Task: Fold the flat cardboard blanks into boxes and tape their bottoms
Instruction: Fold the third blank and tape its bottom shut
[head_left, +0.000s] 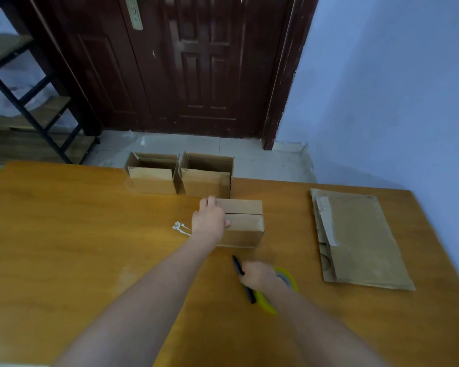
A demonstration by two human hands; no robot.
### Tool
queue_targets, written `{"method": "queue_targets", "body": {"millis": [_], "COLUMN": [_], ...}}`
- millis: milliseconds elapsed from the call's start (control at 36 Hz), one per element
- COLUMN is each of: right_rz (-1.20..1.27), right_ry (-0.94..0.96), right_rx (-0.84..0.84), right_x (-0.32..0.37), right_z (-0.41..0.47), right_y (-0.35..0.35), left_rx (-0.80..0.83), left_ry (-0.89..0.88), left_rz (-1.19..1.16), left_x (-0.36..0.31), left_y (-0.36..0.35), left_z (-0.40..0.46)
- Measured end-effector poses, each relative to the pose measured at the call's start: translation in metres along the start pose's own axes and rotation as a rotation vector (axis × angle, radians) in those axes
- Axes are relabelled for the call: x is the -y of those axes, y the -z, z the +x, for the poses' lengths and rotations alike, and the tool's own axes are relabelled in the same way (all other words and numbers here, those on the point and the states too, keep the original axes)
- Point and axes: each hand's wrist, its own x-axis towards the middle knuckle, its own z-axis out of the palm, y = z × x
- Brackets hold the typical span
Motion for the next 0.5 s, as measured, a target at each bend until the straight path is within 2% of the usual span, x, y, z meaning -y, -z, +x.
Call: {"method": "queue_targets", "body": {"millis": [167,500], "right_rz": [-0.07,-0.234], "right_ry": [0.076,0.088], "right_rx": [0.08,-0.126], "right_x": [-0.004,-0.005], "right_z": [-0.002,-0.005], "right_y": [0.001,-0.016], "left_rx": [-0.014,-0.015], "left_ry": [0.005,-0.002], "left_rz": [-0.004,-0.019], "left_x": [0.001,0.002], "left_y": [-0.003,-0.003], "left_z": [-0.001,-0.002]}}
